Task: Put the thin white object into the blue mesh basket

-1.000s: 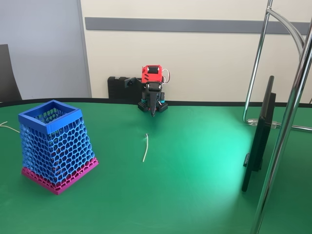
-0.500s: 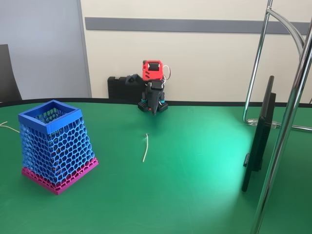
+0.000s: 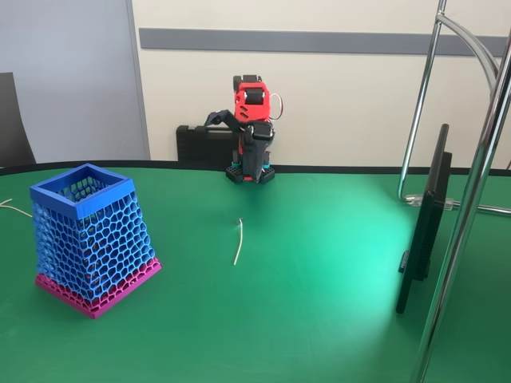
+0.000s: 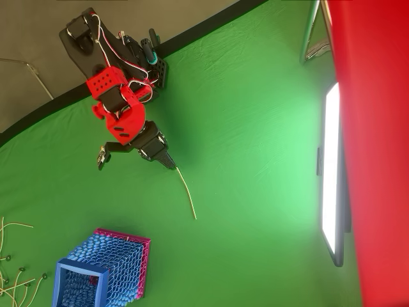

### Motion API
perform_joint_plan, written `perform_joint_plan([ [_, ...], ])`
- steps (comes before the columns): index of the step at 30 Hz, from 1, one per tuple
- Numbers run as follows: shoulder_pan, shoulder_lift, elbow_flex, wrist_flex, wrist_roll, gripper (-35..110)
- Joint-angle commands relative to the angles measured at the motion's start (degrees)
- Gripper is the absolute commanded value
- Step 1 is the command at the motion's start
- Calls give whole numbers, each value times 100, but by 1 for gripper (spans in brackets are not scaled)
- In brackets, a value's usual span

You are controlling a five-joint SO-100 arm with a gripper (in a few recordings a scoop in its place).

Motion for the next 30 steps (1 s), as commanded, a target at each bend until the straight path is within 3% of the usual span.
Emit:
perform_joint_plan([
  [1, -35, -571, -606, -132, -431, 1],
  [6, -79, -1644, -1521, 246, -1274, 1],
  [12, -229, -2856, -3059, 1529, -1811, 1],
  [17, -149, -3480, -3498, 1644, -1881, 1],
  [24, -18, -4342, -4236, 2145, -2997, 1],
  [27, 70, -4729, -4535, 2338, -2760, 1],
  [30, 62, -5001, -4772, 2443, -3489, 1],
])
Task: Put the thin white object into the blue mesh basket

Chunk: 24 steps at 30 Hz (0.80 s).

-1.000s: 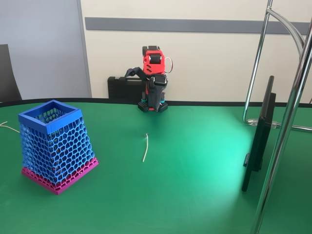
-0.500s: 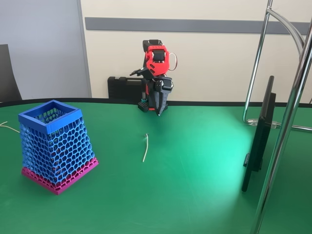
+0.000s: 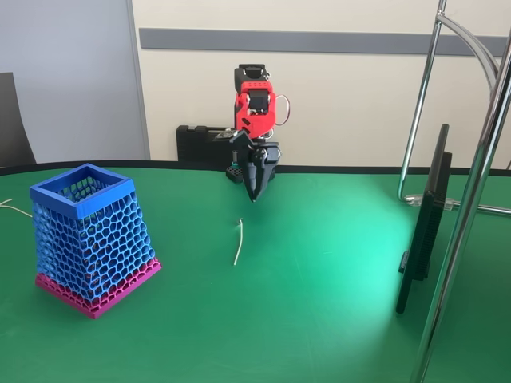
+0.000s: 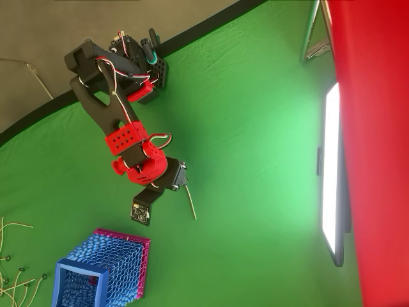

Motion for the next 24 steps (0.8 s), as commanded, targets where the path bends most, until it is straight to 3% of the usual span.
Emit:
perform_joint_plan([
  [1, -9, -132, -369, 70, -642, 1],
  [6, -18, -387, -536, 308, -1538, 1],
  [12, -53, -738, -940, 1151, -1872, 2],
  [24, 220, -1257, -1336, 1213, -2355, 1],
])
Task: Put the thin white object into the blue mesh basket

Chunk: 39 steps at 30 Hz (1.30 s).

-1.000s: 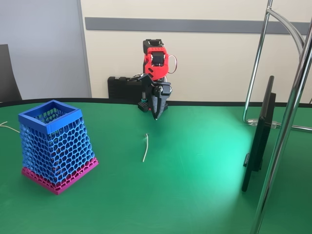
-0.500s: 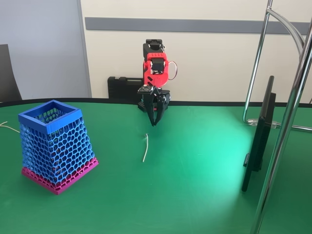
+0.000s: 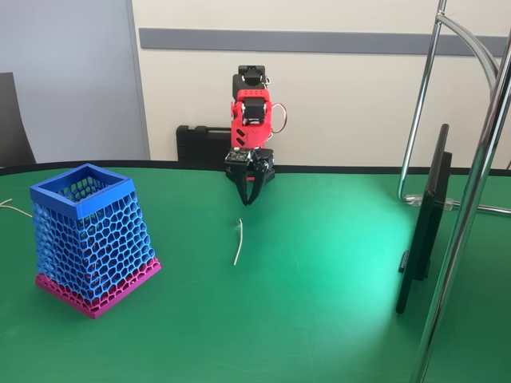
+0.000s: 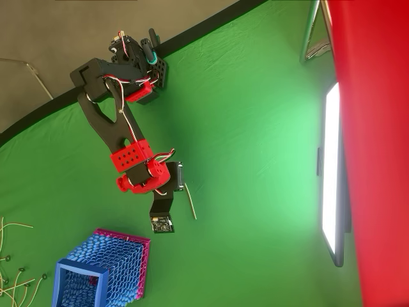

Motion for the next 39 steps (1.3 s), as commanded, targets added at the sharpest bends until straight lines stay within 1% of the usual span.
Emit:
perform_joint_plan([
  [1, 62, -123, -272, 35, -167, 1],
  [3, 88, -264, -378, 35, -202, 1],
  [6, 114, -396, -457, 35, -255, 8],
  [10, 132, -536, -598, 35, -176, 5],
  [13, 158, -580, -598, 35, -290, 13],
  [16, 229, -686, -642, 35, -448, 15],
  [20, 272, -765, -571, 35, -1072, 15],
  [23, 281, -809, -510, 35, -1644, 11],
  [28, 246, -888, -413, 35, -2118, 13],
  [33, 202, -853, -44, 44, -2171, 17],
  [39, 167, -861, 202, 62, -2101, 17],
])
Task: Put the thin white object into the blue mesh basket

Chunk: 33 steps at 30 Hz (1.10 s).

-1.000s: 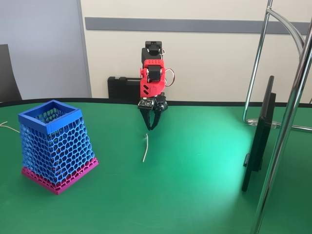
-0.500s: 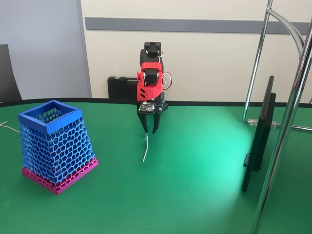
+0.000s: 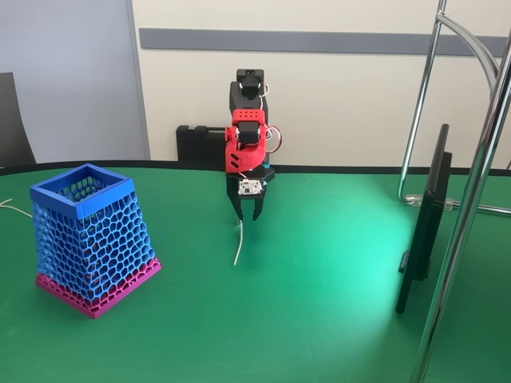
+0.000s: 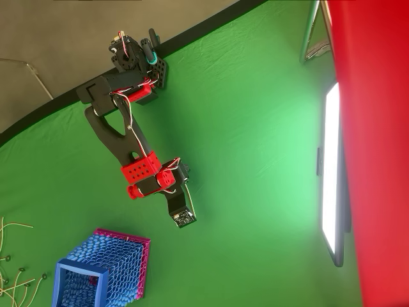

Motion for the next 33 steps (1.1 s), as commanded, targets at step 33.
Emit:
perform_joint_plan([
  [33, 229, -290, -132, 44, -105, 17],
])
